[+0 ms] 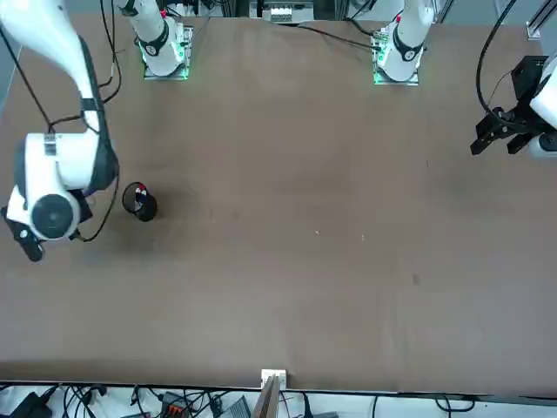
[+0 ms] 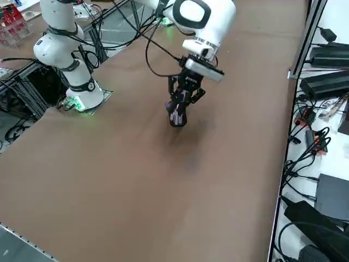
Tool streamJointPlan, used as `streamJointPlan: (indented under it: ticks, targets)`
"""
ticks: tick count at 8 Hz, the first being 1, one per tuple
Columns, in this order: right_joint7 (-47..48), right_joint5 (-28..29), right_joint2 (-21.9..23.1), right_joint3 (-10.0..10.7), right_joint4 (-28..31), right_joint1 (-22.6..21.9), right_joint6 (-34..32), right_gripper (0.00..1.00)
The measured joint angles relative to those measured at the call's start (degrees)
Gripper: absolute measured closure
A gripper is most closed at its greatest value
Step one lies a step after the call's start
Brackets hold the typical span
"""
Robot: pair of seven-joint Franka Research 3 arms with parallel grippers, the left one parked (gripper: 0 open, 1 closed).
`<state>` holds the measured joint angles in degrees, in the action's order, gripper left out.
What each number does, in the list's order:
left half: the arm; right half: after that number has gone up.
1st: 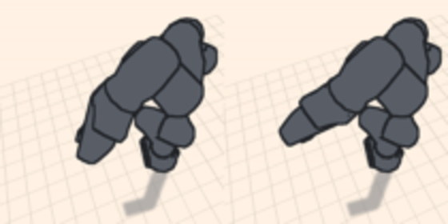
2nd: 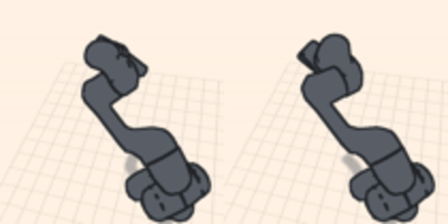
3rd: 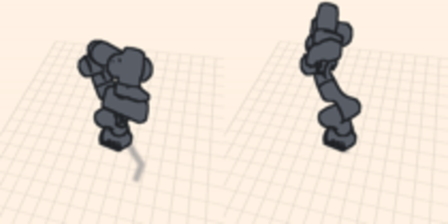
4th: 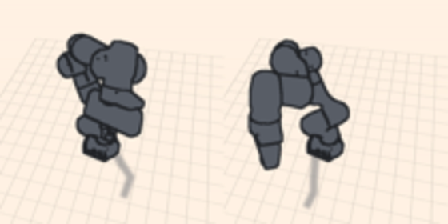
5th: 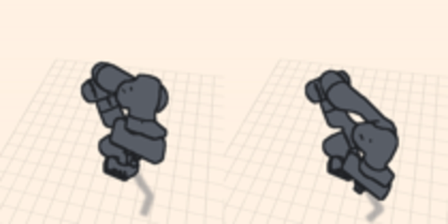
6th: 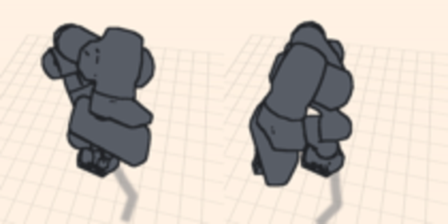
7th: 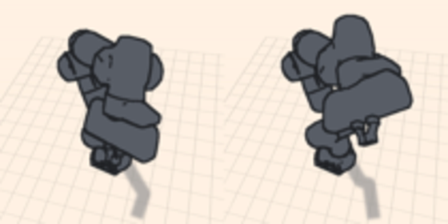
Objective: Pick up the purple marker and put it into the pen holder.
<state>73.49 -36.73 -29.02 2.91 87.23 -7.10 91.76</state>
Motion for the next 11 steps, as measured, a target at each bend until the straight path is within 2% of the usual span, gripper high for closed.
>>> streamJointPlan:
  ticks: [3,6,11]
  targets:
    - [19.90,-3.93,-0.51,0.02,-0.02,-5.52,-6.12,0.85]
    - [38.47,-9.97,-4.63,0.02,0.00,-10.17,-11.94,0.85]
    - [49.73,-10.85,-6.14,0.10,-0.07,-12.76,-15.17,0.85]
